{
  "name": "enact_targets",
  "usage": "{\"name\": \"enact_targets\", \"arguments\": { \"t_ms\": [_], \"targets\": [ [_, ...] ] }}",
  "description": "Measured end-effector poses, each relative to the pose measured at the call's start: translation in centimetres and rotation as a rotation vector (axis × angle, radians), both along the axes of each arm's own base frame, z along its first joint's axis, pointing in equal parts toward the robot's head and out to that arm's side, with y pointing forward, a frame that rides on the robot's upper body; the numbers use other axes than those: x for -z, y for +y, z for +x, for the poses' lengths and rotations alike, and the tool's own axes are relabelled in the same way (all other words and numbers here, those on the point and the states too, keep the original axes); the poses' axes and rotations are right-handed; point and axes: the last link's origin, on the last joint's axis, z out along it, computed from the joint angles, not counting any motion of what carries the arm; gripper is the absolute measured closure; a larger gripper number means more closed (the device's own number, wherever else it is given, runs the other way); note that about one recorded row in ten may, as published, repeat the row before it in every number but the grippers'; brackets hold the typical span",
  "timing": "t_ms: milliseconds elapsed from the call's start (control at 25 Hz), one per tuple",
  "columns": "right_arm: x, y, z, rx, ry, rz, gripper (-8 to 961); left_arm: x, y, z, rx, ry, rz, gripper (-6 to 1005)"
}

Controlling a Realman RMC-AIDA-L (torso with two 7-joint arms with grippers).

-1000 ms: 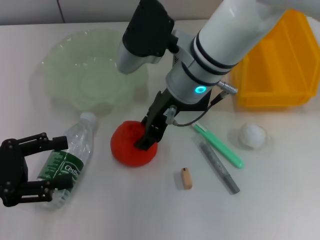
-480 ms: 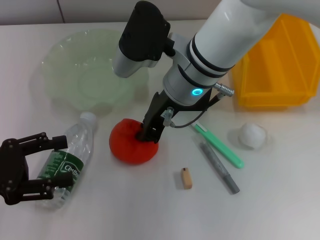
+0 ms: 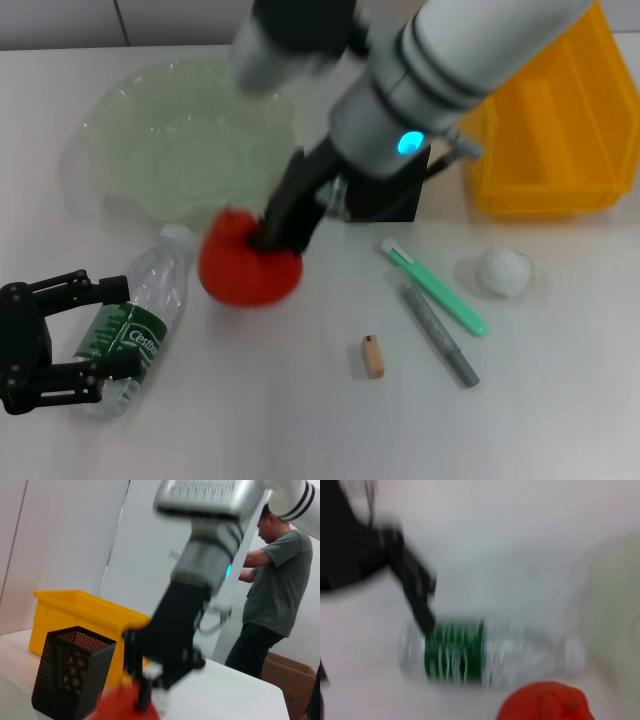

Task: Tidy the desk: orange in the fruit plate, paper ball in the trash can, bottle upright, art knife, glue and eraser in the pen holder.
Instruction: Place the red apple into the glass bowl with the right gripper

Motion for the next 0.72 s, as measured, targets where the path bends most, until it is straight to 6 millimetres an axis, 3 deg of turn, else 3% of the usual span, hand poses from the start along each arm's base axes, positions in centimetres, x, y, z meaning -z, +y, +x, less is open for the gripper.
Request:
{"name": "enact_targets", "arguments": {
  "t_ms": [160, 240, 320, 360, 560, 720],
  "targets": [
    [-4.6, 2.2, -2.8, -0.01, 0.225, 0.162, 908, 0.0, 0.0, 0.0, -0.001, 0.0, 0.0, 167],
    [-4.8, 2.9, -3.1, -0.009, 0.264, 0.203, 908, 0.1, 0.1, -0.1, -0.006, 0.002, 0.003, 167],
    [-4.3, 4.0, -3.3, -0.016, 0.31, 0.258, 908, 0.1, 0.1, -0.1, -0.009, 0.003, 0.004, 167],
    [-3.0, 4.9, -3.3, -0.023, 0.327, 0.3, 908, 0.2, 0.2, -0.1, -0.011, 0.005, 0.007, 168],
    [-0.4, 5.9, -2.9, -0.024, 0.32, 0.348, 891, 0.3, 0.3, -0.1, -0.02, 0.008, 0.01, 168],
    [-0.4, 6.1, -2.9, -0.023, 0.325, 0.361, 761, 0.3, 0.2, -0.2, -0.023, 0.008, 0.011, 169]
  ]
}}
